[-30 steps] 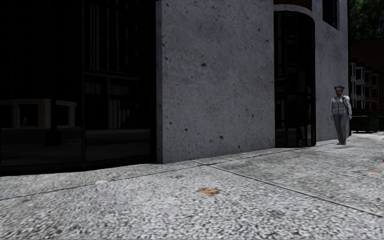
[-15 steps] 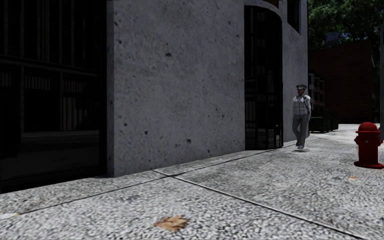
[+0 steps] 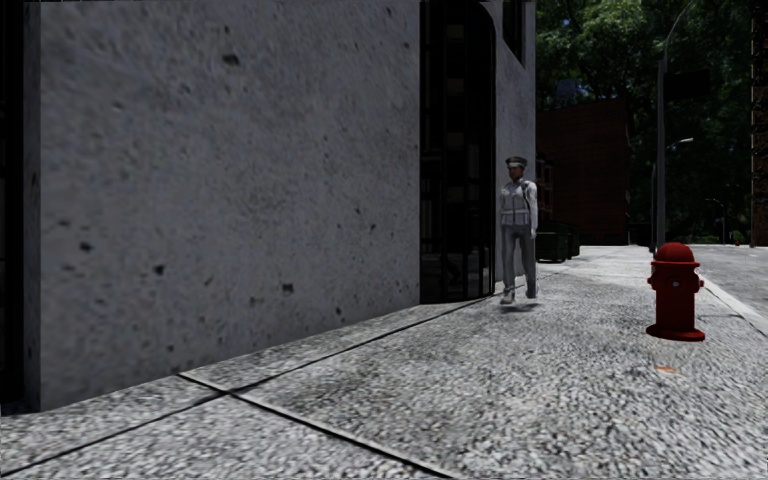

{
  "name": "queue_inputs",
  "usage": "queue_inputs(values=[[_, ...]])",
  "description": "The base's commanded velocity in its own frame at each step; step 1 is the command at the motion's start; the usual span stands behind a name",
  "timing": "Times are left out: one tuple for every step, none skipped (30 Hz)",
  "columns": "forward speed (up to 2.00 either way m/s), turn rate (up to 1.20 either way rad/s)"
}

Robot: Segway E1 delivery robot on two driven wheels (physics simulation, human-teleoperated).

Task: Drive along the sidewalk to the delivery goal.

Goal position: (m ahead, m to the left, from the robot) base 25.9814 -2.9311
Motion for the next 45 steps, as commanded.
queue_inputs(values=[[1.39, -0.61], [1.39, -0.61], [1.39, -0.61], [1.39, -0.61], [1.39, -0.61], [1.39, -0.61], [1.39, -0.61], [1.39, -0.61], [1.39, -0.61], [1.39, -0.61], [1.39, -0.61], [1.39, -0.61], [1.39, -0.61], [1.39, -0.61], [1.39, -0.61], [1.39, -0.61], [1.39, -0.61], [1.38, -0.61], [1.33, -0.61], [1.27, -0.61], [1.27, -0.61], [1.18, -0.61], [1.13, -0.61], [1.12, -0.62], [1.12, -0.62], [1.11, -0.62], [1.11, -0.63], [1.11, -0.64], [1.11, -0.64], [1.11, -0.64], [1.11, -0.64], [1.11, -0.64], [1.11, -0.64], [1.11, -0.64], [1.11, -0.62], [1.11, 0.00], [1.11, 0.00], [1.11, 0.00], [1.11, 0.00], [1.09, 0.00], [1.09, 0.00], [1.06, 0.00], [1.02, 0.00], [1.00, 0.00], [1.00, 0.00]])
